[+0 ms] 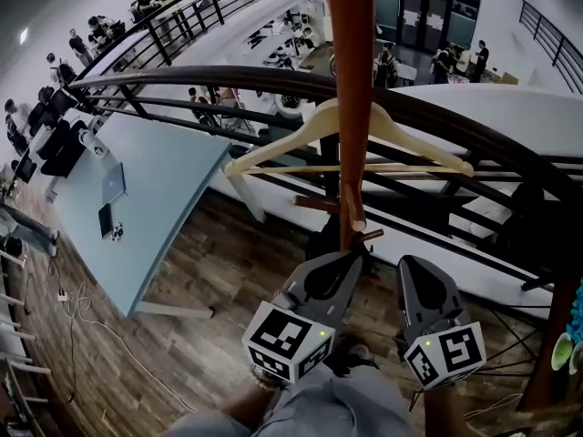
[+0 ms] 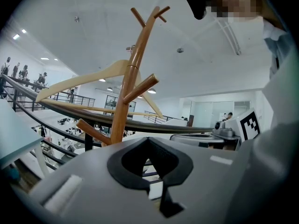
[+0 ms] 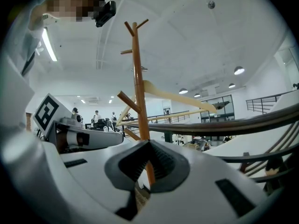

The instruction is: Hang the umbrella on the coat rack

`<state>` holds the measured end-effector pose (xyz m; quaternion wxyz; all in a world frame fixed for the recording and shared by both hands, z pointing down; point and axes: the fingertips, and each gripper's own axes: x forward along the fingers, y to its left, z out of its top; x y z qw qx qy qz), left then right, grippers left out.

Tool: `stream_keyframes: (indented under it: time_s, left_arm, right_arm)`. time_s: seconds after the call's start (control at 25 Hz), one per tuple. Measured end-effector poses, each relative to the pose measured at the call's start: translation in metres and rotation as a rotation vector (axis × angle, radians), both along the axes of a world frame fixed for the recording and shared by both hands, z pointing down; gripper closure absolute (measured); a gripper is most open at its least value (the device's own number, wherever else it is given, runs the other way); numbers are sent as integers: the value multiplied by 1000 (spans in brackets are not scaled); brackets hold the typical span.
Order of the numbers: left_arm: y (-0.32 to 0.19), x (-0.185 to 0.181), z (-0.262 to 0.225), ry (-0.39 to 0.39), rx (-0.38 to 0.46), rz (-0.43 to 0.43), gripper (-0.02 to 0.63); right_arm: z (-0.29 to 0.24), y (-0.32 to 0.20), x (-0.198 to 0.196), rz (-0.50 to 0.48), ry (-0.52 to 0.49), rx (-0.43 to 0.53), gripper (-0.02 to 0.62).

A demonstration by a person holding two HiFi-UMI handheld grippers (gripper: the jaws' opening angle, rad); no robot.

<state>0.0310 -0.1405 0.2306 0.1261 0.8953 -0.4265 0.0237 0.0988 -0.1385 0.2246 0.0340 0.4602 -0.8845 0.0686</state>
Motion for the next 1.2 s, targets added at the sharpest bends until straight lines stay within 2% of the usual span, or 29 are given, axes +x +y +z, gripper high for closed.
stream_keyframes:
  time_s: [0.72,1.2]
  left_arm:
    - [-3,-3,4,4,-12,6,601]
    - [-8,-15,10,9,-24,-36,601]
  right_arm:
    - [4,0,-1,13,14,-13,594]
    - [9,0,0,10,25,-17,594]
